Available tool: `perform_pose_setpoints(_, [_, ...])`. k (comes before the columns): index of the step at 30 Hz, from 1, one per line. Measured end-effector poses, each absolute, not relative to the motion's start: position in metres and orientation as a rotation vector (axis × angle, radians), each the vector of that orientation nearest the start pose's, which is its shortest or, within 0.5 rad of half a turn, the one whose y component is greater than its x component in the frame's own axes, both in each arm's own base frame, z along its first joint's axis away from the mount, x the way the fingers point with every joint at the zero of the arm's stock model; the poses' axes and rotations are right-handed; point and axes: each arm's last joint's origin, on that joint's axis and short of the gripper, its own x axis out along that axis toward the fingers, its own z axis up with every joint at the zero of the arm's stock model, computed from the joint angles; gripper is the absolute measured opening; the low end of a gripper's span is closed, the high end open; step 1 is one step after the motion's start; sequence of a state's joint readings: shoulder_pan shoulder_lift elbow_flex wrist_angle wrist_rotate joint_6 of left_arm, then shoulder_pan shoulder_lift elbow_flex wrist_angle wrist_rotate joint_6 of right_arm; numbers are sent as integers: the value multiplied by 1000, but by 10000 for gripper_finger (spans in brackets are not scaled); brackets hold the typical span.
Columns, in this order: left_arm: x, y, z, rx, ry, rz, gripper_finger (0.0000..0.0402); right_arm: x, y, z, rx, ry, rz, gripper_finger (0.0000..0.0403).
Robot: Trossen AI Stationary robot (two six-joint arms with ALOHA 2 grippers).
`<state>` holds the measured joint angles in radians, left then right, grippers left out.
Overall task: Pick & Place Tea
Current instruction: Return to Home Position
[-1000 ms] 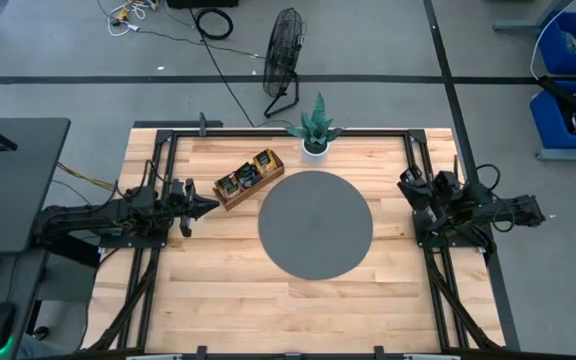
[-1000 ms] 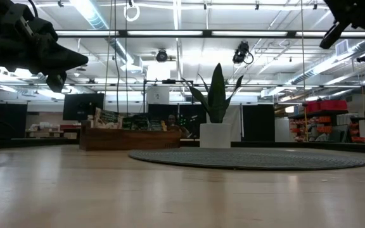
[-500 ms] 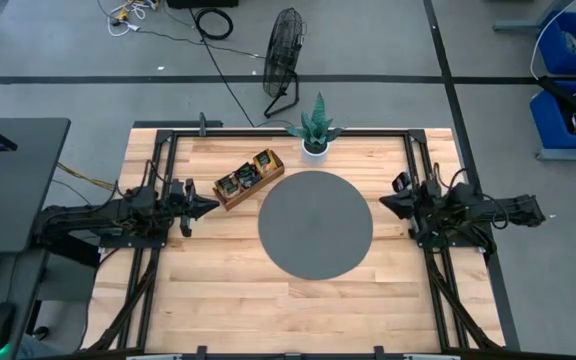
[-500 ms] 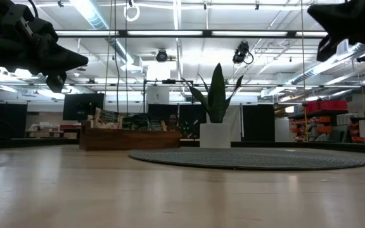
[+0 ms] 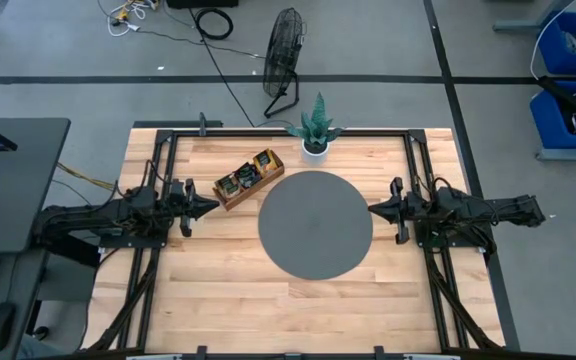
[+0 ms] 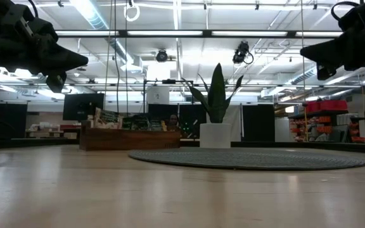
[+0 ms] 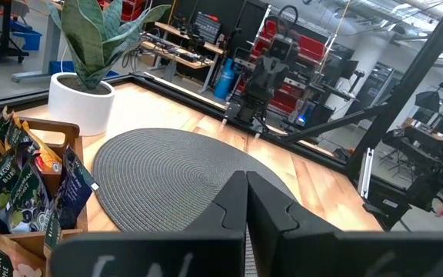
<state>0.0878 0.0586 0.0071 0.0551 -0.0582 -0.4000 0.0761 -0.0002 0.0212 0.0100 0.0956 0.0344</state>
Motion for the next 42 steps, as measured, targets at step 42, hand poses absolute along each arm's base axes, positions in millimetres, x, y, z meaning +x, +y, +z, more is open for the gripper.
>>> perform_pose_setpoints(42, [100,11,167,-399,-33,143,3,96,5,172,-35,-34,-18,31])
